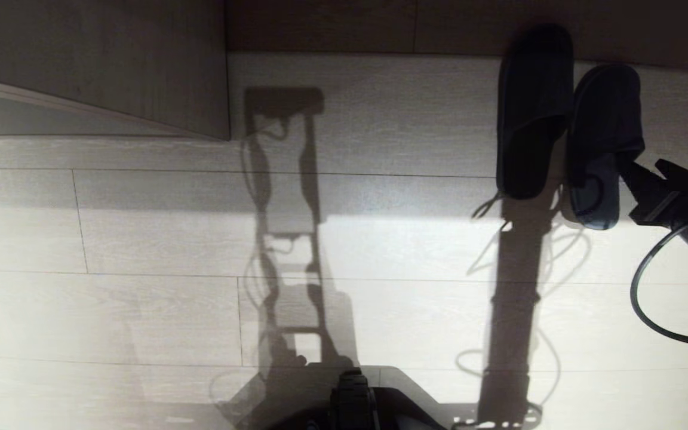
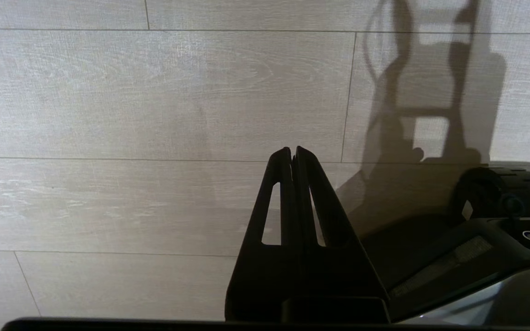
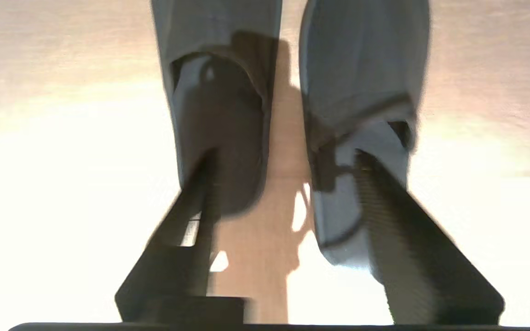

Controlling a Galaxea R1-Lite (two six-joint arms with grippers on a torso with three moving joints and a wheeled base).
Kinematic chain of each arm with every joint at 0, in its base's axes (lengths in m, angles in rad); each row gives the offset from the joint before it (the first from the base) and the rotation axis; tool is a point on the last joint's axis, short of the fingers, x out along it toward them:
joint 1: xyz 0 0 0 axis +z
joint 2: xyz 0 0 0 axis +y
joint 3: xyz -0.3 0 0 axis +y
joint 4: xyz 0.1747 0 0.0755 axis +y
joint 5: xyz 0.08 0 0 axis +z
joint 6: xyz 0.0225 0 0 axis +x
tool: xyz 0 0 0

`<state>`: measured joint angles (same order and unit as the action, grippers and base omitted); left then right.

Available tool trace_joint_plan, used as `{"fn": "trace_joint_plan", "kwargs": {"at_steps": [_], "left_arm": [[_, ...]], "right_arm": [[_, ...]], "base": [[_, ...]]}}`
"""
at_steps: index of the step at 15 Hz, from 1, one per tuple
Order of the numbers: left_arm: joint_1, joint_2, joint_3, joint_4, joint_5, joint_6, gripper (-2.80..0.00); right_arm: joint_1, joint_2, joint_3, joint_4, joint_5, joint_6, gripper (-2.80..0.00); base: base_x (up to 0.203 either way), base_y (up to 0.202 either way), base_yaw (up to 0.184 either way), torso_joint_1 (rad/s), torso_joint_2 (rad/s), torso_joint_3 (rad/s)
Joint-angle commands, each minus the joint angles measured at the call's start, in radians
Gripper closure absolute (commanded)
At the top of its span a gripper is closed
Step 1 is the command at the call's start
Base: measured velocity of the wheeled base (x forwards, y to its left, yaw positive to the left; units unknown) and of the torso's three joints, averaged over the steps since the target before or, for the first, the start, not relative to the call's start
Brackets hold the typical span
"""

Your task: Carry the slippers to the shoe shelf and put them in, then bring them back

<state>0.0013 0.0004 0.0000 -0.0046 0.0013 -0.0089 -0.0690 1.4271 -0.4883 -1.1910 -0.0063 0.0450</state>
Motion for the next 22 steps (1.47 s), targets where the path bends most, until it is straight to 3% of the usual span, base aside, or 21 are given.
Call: {"fn": "trace_joint_plan", "kwargs": {"at_steps": [1, 7, 13, 19, 22], "left_arm": [[0.000, 0.000, 0.000, -0.001, 0.000, 0.000, 0.00], [0.000, 0.000, 0.000, -0.001, 0.000, 0.001, 0.00], [0.000, 0.000, 0.000, 0.000, 0.000, 0.000, 0.00], [0.000, 0.000, 0.000, 0.000, 0.000, 0.000, 0.00], [0.000, 0.000, 0.000, 0.000, 0.000, 0.000, 0.00]], "right_arm": [[0.005, -0.106, 0.053, 0.010, -0.002, -0.005, 0.00], [0.063, -0.364, 0.215, 0.187, -0.020, -0.050, 0.00], [0.139, -0.677, 0.333, 0.383, -0.118, -0.129, 0.00], [0.149, -1.088, 0.426, 0.741, -0.127, -0.157, 0.00], [0.124, -1.193, 0.487, 0.866, -0.121, -0.157, 0.00]], "base": [[0.000, 0.000, 0.000, 0.000, 0.00, 0.000], [0.000, 0.000, 0.000, 0.000, 0.00, 0.000], [0.000, 0.000, 0.000, 0.000, 0.00, 0.000], [0.000, 0.000, 0.000, 0.000, 0.00, 0.000], [0.000, 0.000, 0.000, 0.000, 0.00, 0.000]]}}
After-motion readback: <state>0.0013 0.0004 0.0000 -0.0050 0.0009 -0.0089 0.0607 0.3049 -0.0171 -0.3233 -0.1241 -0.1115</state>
